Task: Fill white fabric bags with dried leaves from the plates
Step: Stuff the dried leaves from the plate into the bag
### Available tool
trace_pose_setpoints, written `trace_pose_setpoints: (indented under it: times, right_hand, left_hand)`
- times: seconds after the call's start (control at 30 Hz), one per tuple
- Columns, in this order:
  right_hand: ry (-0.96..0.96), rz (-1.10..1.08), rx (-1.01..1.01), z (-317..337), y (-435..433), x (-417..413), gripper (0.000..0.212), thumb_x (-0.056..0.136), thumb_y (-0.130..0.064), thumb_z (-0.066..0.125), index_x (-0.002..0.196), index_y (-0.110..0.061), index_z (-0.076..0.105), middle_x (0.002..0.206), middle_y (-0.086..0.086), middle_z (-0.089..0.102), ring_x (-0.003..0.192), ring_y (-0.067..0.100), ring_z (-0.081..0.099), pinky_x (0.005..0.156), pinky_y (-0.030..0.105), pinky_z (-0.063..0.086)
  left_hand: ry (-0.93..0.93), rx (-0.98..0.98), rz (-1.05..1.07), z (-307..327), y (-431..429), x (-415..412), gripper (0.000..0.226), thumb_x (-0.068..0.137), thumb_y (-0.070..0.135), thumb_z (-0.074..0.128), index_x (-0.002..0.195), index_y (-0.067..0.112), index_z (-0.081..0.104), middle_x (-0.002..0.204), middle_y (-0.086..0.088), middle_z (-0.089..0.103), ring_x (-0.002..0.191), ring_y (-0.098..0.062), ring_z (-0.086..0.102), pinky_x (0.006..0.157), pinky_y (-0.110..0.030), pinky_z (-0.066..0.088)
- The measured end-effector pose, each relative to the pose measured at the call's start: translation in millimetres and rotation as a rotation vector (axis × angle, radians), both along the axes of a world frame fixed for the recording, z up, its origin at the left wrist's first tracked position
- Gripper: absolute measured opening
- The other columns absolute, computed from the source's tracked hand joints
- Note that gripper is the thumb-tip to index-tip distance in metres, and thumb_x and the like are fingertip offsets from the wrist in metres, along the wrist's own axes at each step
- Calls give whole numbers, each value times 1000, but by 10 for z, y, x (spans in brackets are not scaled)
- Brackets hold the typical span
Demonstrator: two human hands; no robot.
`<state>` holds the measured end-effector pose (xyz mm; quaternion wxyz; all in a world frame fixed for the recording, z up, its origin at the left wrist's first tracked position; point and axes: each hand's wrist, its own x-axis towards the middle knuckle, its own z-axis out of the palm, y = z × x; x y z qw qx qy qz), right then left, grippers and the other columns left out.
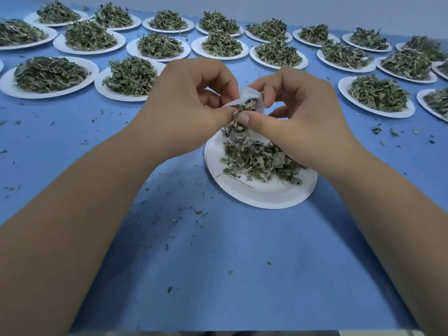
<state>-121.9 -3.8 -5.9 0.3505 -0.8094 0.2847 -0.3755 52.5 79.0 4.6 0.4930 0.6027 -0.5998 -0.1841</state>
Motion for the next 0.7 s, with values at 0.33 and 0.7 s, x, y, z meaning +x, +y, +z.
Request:
trace_pose_setpoints:
  times: [0.33,0.7]
  right_hand:
    - [76,-5,14,-2,-40,-2,15,77,-11,79,84,-20,69,80,-1,72,66,1,62,61,18,47]
    - [142,-250,-139,-3,-24,42,23,71,-11,69,86,-25,59,75,-19,60,61,-2,50,52,8,34]
  left_hand:
    - [9,34,-68,20,33,40,23,78,1,83,87,21,75,87,1,76,78,-18,75,78,-30,62]
    - [-95,-46,-2,14,32,-94,20,78,9,84,86,26,75,76,11,72,70,-15,70,75,-36,62]
